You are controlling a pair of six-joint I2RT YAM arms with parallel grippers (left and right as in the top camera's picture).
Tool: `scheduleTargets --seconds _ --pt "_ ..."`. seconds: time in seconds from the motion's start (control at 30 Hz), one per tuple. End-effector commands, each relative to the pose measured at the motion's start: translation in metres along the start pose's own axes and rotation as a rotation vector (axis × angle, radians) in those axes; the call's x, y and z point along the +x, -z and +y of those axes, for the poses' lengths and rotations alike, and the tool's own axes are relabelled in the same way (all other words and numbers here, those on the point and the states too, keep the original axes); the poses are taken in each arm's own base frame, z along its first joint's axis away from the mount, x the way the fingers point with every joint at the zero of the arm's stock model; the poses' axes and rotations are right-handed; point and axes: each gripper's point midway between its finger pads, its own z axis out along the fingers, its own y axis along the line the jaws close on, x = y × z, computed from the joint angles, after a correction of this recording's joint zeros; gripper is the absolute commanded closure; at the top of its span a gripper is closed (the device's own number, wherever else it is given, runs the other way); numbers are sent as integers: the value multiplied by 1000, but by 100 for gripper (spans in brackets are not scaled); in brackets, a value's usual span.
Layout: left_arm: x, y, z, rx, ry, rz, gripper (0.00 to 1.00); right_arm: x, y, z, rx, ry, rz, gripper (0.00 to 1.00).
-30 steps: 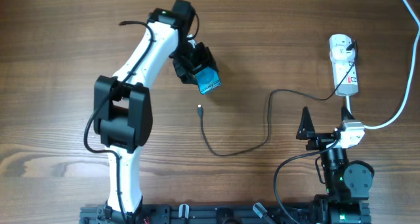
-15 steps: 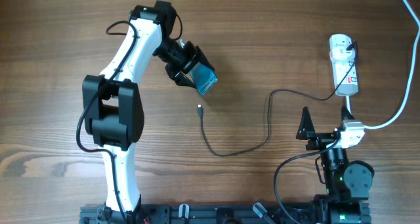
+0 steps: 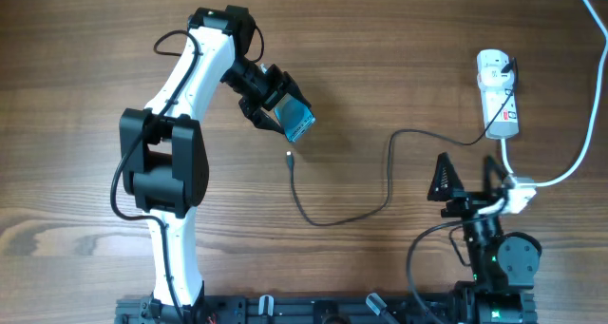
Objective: Plug charger to phone and switch on socket
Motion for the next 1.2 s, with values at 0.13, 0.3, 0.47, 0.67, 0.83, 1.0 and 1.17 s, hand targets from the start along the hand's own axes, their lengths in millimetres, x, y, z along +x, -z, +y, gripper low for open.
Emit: scheduleTargets --seconds 0.13,0.3,0.47,0.67,0.83,1.0,1.17 --pt "0 4 -12 45 -29 4 96 11 1 21 -90 -756 107 0" --pt "-4 4 -14 54 -30 -9 96 19 5 39 -170 -765 196 0" --pt "-5 4 -15 56 -29 -13 96 21 7 46 -191 -873 242 0" --pt "-11 4 -17 59 -1 -39 96 33 14 64 -298 -656 320 0" --pt "-19 5 -17 52 32 -77 96 40 16 72 -329 -582 396 0" --pt "-25 5 -18 49 48 -105 96 33 5 78 -273 -482 490 0" --pt "-29 6 -20 61 60 -118 96 29 -15 88 -238 -371 616 1"
